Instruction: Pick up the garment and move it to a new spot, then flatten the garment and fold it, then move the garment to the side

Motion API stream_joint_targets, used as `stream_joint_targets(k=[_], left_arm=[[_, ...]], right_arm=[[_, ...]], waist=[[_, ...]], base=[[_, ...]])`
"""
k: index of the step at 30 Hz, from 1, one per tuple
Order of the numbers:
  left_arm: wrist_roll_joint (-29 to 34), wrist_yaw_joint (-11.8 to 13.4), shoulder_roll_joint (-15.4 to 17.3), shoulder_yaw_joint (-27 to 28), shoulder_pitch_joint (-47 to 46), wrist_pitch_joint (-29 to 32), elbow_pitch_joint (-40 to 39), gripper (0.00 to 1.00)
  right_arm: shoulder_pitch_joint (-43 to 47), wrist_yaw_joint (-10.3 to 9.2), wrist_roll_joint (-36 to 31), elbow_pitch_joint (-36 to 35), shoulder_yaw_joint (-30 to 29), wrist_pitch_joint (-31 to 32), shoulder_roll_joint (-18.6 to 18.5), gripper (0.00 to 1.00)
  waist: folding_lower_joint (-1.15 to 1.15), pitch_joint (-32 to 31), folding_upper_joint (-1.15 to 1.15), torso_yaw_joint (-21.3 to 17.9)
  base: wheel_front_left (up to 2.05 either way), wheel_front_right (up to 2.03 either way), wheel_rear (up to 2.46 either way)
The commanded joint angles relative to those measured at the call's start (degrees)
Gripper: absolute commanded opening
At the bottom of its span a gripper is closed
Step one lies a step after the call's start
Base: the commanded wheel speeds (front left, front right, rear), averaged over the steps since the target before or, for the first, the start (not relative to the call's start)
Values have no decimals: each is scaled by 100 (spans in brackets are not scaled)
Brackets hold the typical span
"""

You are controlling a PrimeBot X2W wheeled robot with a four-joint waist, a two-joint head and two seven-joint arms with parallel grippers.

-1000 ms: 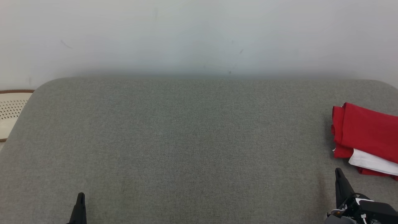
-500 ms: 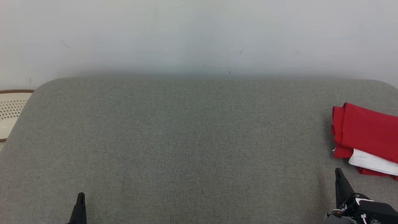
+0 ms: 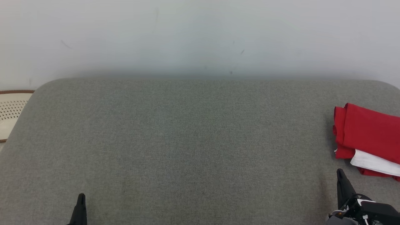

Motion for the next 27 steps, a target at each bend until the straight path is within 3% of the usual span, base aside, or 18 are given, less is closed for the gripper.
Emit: stream_joint_targets(k=[1,27], left_arm=[[-25,-18,20,-2,-2,-7,-8,0],[-25,-18,20,-1,-2,-8,-9,0]], right_arm=[[17,2,24,1,1,13,11,0],[17,2,25,1,2,12,11,0]], waist=[[0,0,0,0],[0,0,0,0]], base=[[0,0,0],[0,0,0]])
